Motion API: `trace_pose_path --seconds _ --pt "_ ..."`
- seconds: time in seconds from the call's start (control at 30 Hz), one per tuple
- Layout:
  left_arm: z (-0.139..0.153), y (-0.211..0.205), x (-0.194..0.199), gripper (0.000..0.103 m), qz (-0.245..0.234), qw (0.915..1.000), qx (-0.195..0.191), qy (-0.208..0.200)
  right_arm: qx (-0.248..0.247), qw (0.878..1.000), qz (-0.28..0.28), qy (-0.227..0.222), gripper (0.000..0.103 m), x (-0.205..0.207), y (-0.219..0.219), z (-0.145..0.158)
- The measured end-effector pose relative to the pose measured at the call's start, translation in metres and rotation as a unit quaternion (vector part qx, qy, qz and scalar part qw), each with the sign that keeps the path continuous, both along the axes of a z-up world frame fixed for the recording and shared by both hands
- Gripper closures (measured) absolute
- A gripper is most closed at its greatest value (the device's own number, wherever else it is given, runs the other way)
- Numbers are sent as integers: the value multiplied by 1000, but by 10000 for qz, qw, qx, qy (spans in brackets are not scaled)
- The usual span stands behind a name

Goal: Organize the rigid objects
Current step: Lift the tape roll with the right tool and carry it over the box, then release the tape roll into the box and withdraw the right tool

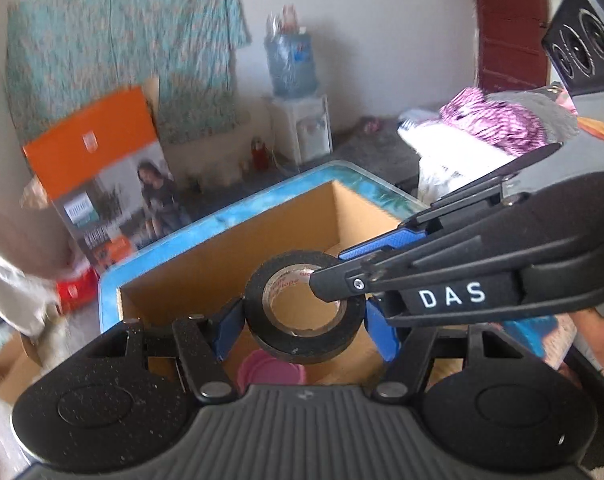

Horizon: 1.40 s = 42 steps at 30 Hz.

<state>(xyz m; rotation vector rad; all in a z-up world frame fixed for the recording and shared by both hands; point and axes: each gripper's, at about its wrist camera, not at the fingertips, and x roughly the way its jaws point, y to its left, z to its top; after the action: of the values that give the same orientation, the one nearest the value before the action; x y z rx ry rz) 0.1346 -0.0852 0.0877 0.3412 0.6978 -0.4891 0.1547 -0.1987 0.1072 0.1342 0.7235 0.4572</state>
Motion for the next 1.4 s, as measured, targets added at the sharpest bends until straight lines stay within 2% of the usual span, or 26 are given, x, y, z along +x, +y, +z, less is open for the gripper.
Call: trace_pose_path --seconds 0.17,0.23,0.43,0.63,0.83,1.0,1.07,1.3,1.4 --pt "-18 3 78 36 134 9953 202 941 -124 9964 188 819 84 87 12 -14" --pt "-30 0 101 36 185 9923 344 1175 -170 9932 209 1132 84 117 16 -27" --pt "-71 -6 143 36 285 9830 790 1631 -146 9811 213 1918 85 176 21 -77" --pt "-98 -5 169 36 417 9764 989 1874 -76 9724 230 2319 83 209 33 -120" --pt "-114 -1 185 36 549 9723 1092 1991 -39 9688 185 2470 82 232 40 -145" --pt "-116 3 190 35 658 9720 1002 2022 223 9656 156 2585 76 244 41 -158" --pt "-113 4 191 31 685 9724 931 2028 280 9663 140 2554 73 244 41 -159" --pt "-86 2 171 24 681 9799 824 1686 602 9739 15 2188 69 236 26 -134" --pt "-70 1 157 23 589 9844 822 1439 729 9783 -43 1938 61 223 16 -114"
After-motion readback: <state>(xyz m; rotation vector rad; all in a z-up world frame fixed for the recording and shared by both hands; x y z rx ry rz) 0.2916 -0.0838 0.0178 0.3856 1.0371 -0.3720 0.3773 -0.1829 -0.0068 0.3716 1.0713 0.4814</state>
